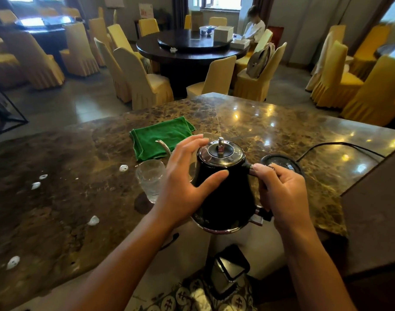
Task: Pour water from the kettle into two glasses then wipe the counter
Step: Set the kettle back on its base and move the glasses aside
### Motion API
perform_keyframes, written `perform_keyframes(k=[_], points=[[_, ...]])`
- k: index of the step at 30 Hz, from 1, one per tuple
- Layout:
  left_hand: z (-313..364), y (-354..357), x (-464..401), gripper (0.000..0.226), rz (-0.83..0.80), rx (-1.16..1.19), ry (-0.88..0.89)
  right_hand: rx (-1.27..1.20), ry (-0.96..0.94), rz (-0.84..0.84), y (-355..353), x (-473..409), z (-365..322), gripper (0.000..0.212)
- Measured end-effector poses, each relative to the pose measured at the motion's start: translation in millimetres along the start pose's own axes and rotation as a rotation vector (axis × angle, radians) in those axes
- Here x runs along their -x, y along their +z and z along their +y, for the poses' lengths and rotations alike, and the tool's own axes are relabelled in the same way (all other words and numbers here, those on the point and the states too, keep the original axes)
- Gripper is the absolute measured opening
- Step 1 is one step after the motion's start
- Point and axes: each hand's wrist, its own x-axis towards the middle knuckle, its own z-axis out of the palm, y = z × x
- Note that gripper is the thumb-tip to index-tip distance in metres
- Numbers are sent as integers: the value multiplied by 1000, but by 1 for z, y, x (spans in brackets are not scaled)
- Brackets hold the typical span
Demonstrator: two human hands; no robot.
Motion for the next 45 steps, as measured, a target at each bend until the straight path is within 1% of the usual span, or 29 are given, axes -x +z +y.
perform_keyframes(k=[2,4,7,9,18,21,24,28,31,36,40,42,45], points=[[5,7,-7,71,-61,24,-40,9,-9,8,-3,2,-2,43],[7,12,-10,70,-101,41,-49,15,-22,16,-6,3,-3,47],[8,18,-11,68,-106,69,-34,14,-43,44,-11,7,-5,61],[8,23,-10,68,-103,87,-21,23,-55,67,-14,10,-7,66],[14,41,-11,81,-162,154,-32,39,-64,101,-33,23,-15,69],[16,44,-13,80,-174,146,-17,37,-78,103,-37,24,-17,67],[19,46,-16,77,-180,126,40,42,-83,130,-40,25,-19,66],[24,48,-27,81,-211,20,169,67,-95,206,-45,27,-22,62],[26,51,-38,80,-249,-36,262,95,-121,281,-47,33,-23,47],[30,65,-63,74,-399,48,342,200,-222,481,-47,41,-31,55],[33,83,-87,72,-470,147,411,238,-265,618,-49,36,-32,53],[34,92,-99,72,-495,121,469,270,-259,686,-50,30,-30,50],[33,109,-115,72,-545,95,503,298,-256,731,-56,17,-30,50]])
